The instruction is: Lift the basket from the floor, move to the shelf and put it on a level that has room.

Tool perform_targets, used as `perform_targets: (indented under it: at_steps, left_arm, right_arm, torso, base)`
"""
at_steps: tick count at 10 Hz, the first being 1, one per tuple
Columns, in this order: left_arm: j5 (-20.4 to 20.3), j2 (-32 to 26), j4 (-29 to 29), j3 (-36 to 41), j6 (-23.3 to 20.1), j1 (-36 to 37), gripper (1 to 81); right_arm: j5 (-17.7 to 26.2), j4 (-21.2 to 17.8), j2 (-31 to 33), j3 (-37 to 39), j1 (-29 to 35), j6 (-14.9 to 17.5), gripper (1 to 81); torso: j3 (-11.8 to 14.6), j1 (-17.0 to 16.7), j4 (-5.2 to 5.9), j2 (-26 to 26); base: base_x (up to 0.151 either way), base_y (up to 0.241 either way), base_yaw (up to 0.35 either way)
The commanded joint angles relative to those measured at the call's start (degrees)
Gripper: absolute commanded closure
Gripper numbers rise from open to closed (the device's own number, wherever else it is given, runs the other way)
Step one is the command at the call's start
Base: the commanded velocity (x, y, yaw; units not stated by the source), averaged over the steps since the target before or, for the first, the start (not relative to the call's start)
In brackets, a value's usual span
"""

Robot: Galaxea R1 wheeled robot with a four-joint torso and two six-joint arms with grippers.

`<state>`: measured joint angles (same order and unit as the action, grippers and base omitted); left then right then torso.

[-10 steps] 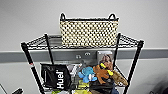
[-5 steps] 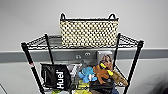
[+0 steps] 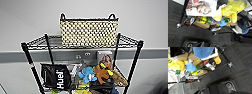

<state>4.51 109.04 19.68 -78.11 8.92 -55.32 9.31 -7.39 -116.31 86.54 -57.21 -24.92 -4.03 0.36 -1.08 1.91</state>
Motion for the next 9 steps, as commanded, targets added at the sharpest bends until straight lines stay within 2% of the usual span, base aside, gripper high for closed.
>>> perform_targets:
  at_steps: [1, 7, 9]
  left_arm:
    - [1.0, 1.6, -2.4, -2.9, -0.7, 1.1, 1.0]
    - [0.1, 9.4, -4.5, -10.8, -0.9, -4.4, 1.0]
    - [-0.7, 11.9, -5.4, -13.3, -0.9, -5.8, 1.0]
  right_arm:
    - [-0.3, 0.1, -0.4, 2.7, 1.8, 1.5, 1.0]
    - [-1.1, 0.8, -6.9, 10.1, -2.3, 2.3, 1.0]
    - [-1.1, 2.3, -9.8, 13.2, -3.6, 2.2, 1.0]
  torso:
    - [0.0, 0.0, 0.0, 0.0]
    - [0.0, 0.0, 0.0, 0.0]
    - [0.0, 0.0, 0.0, 0.0]
  base:
    - [0.0, 0.0, 0.0]
    - [0.0, 0.0, 0.0]
    - [0.0, 0.0, 0.0]
